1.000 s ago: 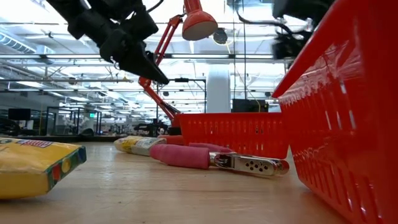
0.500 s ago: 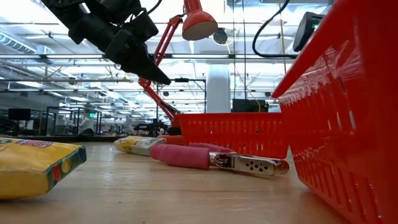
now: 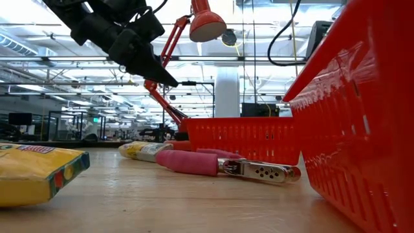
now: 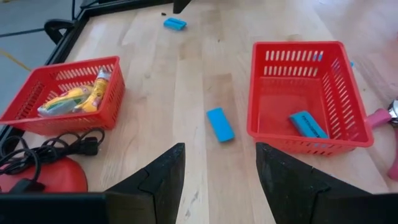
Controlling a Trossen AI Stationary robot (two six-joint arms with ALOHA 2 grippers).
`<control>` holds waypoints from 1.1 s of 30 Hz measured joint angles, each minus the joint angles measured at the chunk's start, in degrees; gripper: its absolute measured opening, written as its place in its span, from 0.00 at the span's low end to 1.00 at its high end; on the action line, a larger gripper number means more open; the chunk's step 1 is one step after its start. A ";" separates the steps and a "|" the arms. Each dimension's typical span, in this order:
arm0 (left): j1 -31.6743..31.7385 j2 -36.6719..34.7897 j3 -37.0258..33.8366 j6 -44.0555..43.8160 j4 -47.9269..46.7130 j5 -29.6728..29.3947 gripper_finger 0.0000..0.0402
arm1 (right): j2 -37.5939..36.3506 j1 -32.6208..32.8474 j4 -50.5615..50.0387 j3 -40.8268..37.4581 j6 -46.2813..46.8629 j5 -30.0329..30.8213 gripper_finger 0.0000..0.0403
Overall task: Pick & Place School Supplies
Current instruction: Put the blue eraser into the middle red basket
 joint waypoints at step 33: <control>-2.46 0.00 0.00 0.08 1.50 0.00 0.49 | 0.04 7.26 10.04 -10.38 44.06 1.55 0.51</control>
